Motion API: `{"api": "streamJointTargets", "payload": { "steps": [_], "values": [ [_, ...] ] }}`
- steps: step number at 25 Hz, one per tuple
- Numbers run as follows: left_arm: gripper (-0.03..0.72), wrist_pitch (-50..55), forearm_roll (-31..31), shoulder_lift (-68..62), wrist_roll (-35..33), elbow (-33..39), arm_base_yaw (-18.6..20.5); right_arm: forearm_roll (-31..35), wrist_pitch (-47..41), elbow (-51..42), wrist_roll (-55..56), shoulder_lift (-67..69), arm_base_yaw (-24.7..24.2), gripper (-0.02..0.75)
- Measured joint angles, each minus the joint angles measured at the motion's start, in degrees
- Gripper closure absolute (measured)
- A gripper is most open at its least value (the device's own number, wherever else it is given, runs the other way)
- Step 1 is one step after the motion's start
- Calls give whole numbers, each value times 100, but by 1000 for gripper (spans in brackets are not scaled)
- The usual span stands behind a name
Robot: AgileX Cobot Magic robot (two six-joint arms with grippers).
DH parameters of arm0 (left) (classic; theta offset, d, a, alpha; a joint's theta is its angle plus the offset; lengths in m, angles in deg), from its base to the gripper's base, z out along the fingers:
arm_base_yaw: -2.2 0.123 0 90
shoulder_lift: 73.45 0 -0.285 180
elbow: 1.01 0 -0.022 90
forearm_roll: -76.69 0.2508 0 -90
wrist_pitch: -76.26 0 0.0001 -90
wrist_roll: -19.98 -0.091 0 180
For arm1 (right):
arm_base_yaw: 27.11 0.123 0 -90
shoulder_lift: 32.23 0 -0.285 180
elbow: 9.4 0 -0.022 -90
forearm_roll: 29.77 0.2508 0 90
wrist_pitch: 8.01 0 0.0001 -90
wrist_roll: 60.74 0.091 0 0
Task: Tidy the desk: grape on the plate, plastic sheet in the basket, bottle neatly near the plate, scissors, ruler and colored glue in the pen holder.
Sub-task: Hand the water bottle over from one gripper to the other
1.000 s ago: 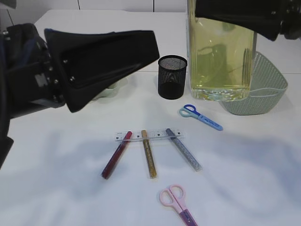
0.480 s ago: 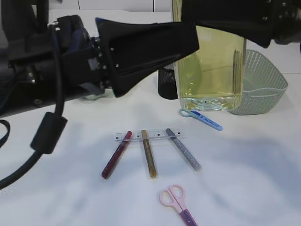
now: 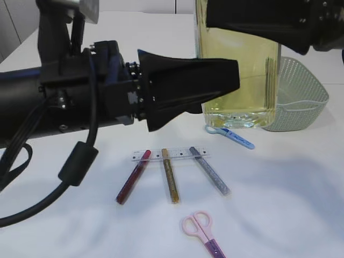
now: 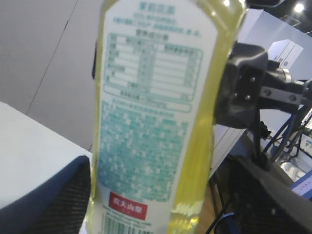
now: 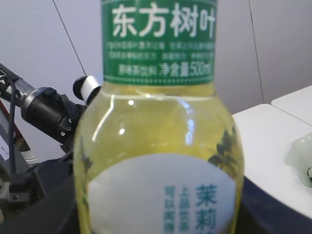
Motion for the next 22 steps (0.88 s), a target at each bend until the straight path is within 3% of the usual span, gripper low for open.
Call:
{"api": "streamJointTargets", "payload": {
  "steps": [10, 22],
  "values": [
    [60, -9, 602, -166, 345, -374, -43, 0, 0, 0, 90, 0, 331, 278],
    [77, 134, 1206, -179, 719, -698, -43, 9, -19, 0, 199, 0, 356, 278]
  ]
}}
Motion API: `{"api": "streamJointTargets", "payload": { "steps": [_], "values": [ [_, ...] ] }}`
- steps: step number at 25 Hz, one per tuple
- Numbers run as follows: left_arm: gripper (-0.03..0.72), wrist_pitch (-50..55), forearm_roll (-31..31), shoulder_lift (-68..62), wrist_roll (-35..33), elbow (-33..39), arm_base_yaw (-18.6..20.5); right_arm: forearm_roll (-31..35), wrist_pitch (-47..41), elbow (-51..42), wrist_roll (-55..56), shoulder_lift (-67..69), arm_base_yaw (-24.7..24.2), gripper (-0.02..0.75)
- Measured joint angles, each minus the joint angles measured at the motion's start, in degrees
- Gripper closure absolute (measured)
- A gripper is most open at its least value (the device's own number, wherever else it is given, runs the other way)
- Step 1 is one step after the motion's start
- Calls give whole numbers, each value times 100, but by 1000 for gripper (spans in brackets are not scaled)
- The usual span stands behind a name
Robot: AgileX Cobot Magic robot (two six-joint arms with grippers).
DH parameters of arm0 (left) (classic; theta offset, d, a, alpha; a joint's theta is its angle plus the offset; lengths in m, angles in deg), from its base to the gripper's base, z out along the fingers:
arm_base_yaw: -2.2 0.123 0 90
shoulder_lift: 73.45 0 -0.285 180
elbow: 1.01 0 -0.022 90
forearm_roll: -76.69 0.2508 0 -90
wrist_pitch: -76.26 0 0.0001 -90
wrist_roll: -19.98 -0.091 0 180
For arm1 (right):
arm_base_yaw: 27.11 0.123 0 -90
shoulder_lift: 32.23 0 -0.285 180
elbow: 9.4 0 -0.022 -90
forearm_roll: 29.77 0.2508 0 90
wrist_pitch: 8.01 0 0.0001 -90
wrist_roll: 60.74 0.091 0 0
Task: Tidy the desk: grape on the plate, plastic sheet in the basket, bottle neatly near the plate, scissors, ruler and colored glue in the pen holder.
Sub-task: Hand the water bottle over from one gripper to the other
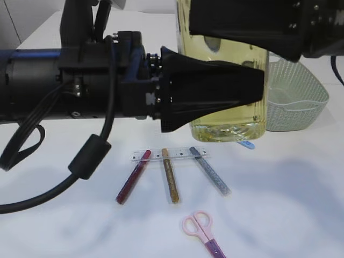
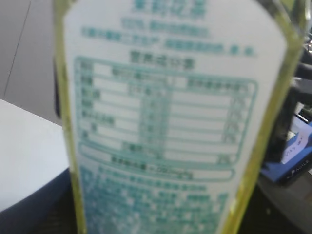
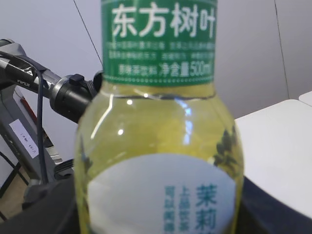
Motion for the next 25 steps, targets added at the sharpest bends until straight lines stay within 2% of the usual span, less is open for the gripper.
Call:
{"api": "streamJointTargets", "payload": {
  "steps": [5, 25],
  "values": [
    [83, 20, 259, -77, 200, -237, 0, 12, 0, 0, 36, 0, 0, 278],
    [102, -59, 530, -394, 465, -560, -20, 22, 70, 0, 45, 0, 0, 278]
  ]
}}
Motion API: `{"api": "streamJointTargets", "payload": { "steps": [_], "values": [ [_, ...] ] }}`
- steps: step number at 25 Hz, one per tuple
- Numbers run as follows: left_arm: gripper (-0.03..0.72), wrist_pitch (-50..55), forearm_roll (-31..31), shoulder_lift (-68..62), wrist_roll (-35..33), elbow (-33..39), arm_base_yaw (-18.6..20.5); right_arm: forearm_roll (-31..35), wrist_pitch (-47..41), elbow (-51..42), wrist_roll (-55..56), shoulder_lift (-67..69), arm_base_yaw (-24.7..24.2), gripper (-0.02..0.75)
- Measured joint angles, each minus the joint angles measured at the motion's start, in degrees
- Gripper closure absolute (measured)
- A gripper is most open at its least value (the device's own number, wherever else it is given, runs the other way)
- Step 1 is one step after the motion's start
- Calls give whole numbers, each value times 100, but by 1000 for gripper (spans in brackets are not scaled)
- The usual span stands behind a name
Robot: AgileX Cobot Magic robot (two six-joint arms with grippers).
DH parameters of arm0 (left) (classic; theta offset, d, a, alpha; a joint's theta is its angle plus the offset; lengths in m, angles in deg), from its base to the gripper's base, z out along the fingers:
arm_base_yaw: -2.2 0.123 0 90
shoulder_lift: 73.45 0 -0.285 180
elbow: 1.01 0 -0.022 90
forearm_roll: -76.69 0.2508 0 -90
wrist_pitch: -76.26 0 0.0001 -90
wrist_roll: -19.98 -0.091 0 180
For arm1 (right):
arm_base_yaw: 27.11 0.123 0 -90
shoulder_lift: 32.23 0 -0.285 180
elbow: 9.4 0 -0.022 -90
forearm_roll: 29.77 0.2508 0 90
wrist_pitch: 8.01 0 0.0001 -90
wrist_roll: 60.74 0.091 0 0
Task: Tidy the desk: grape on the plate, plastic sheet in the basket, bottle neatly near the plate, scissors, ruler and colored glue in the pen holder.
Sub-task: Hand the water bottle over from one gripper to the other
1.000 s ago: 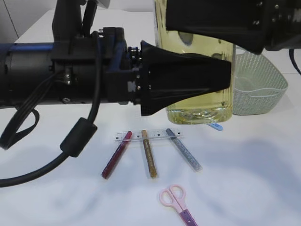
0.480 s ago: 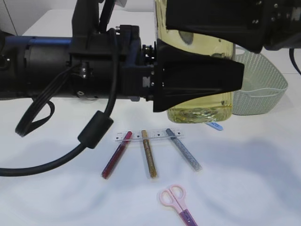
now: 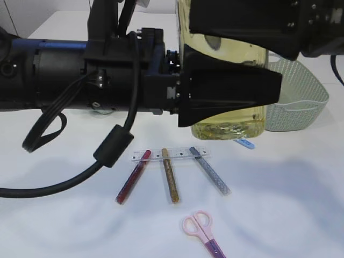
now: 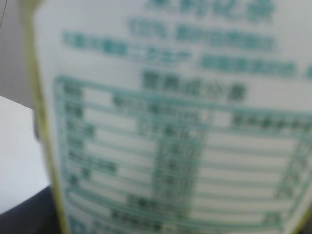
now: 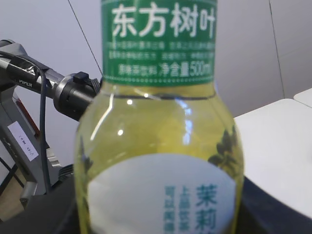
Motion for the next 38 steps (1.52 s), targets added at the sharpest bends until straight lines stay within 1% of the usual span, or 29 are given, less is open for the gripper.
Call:
{"api": "streamJointTargets", "payload": {
  "steps": [4, 11, 21, 22, 26, 29, 32, 38],
  "values": [
    [150, -14, 10, 0, 0, 0, 0, 0, 0, 0, 0, 0, 0, 278],
    [211, -27, 10, 0, 0, -22, 0, 0, 2, 0, 3, 0, 0, 278],
    [214, -27, 10, 0, -25, -22, 0, 8, 2, 0, 3, 0, 0, 271],
    [216, -27, 10, 0, -34, -22, 0, 8, 2, 0, 3, 0, 0, 265],
    [241, -16, 10, -4, -64, -37, 0, 8, 2, 0, -20, 0, 0, 183],
    [242, -5, 10, -4, -159, -37, 0, 26, -8, 0, -20, 0, 0, 131],
    [244, 47, 83, -25, -272, -37, 0, 197, -8, 0, -20, 0, 0, 118],
    [244, 157, 180, -50, -440, -37, -3, 237, -8, 0, 1, 0, 0, 113]
  ]
}}
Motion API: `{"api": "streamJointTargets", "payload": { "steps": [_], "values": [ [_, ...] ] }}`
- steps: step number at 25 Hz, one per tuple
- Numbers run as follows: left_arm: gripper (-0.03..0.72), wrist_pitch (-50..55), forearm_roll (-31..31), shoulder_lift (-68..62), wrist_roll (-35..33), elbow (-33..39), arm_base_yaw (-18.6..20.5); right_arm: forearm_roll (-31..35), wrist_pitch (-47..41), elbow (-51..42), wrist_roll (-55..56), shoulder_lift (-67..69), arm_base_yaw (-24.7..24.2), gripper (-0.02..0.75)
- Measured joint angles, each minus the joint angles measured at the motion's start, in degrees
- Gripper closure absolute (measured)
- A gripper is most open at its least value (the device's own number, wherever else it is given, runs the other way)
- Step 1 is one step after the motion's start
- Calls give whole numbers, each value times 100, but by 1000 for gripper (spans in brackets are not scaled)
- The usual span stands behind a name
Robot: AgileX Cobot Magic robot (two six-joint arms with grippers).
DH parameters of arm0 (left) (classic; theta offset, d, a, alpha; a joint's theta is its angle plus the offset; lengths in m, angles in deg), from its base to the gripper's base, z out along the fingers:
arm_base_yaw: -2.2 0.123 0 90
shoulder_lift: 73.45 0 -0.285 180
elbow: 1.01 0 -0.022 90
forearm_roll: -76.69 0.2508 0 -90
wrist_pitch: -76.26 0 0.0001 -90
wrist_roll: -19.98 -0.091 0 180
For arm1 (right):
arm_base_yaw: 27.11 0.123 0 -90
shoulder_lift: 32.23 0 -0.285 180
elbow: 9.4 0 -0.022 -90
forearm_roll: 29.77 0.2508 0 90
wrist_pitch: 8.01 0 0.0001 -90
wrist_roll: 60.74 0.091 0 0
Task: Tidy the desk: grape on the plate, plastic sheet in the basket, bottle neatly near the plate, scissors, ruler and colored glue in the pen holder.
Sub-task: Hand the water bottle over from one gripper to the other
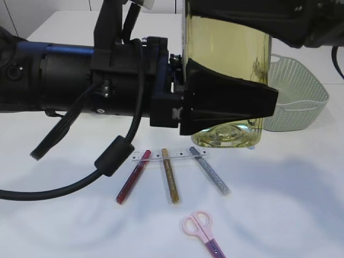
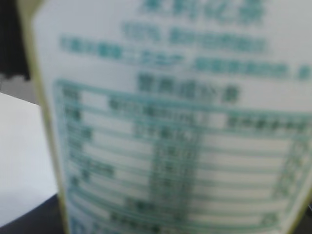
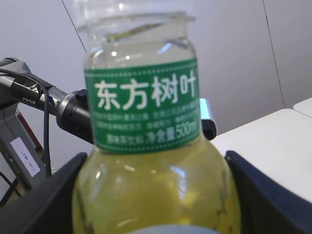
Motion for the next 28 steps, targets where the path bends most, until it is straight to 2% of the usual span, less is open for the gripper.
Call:
{"api": "streamJointTargets", "payload": {
  "steps": [12, 21, 28],
  "values": [
    [244, 75, 106, 0, -185, 0, 13, -242, 53, 0, 60, -123, -23, 113],
    [245, -76, 137, 0, -198, 0, 469, -300, -19, 11, 338, -242, -490, 114],
    [245, -71, 97, 0, -165, 0, 934, -502, -122, 11, 553, -264, -564, 115]
  ]
}}
